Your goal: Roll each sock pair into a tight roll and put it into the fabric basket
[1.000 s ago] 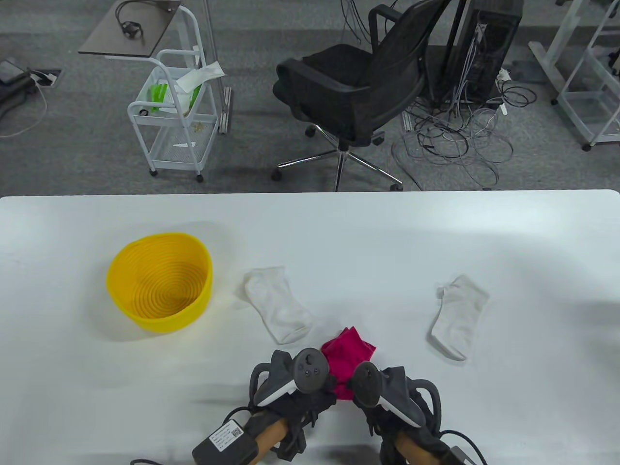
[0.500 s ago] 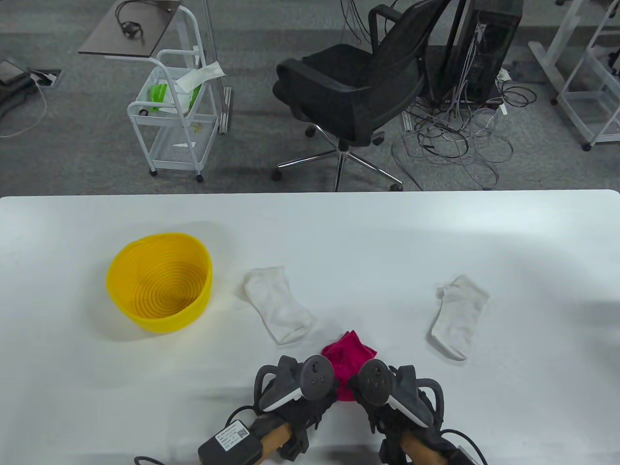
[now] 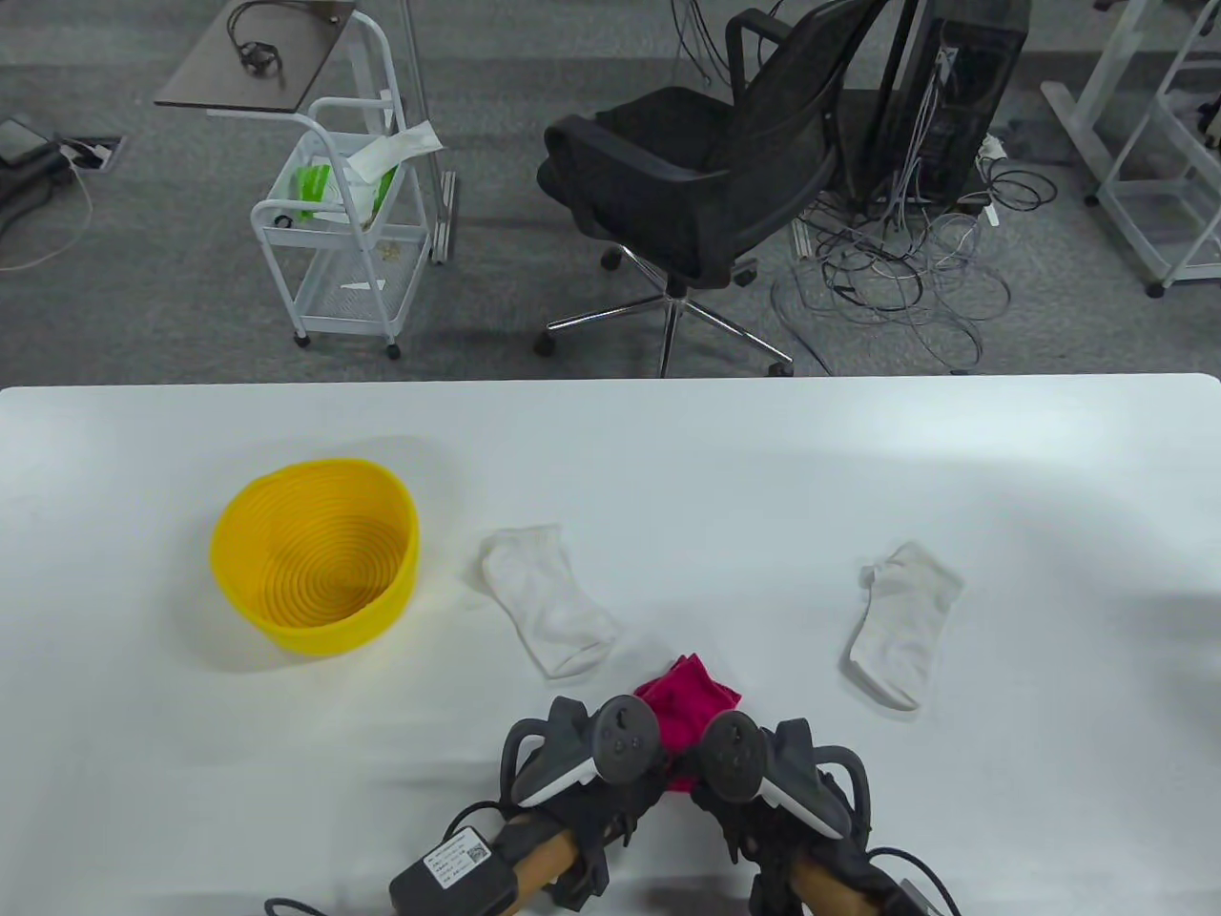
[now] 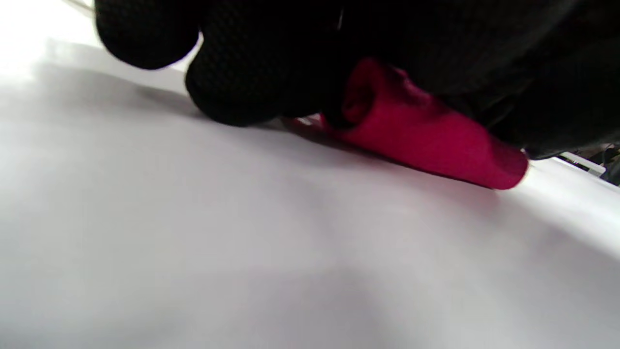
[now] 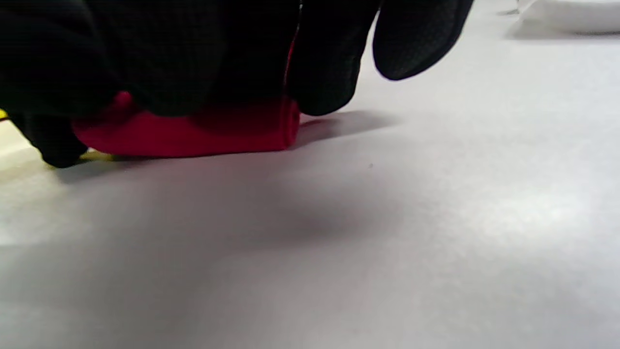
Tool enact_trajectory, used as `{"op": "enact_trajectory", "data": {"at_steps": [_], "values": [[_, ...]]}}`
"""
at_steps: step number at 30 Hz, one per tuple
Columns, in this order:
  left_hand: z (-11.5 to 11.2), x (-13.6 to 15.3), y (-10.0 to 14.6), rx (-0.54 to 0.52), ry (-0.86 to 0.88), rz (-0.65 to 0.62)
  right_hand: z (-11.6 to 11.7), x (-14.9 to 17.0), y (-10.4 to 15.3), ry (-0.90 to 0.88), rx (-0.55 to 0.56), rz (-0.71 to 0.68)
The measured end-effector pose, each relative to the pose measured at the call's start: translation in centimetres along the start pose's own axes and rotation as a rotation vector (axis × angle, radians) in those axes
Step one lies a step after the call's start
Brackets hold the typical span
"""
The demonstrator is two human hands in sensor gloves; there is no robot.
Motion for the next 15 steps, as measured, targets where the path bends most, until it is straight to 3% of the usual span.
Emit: {"op": "enact_trajectory", "data": {"at_steps": [4,15], "values": [[0.9,0.4,0.4,-0.030,0.033,0.003,0.6,0.3,-0.2,-0.020,-0.027,0.017],[-0.1,-0.4,0.1,-0.039,-0.079,-0.007,0.0,0.1,-0.2,-0.029,0.016,0.011]]}}
Point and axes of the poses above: the tracker on the back of each hand, its own x axis roughly to the little-finger side, its own y axis roughly from the fingertips to the wrist, z = x × y, the point moved 5 cm from there along -y, roughly from the wrist to the fingertips, and after that the axes turned 4 degrees about -z, right-handed, at the moved point
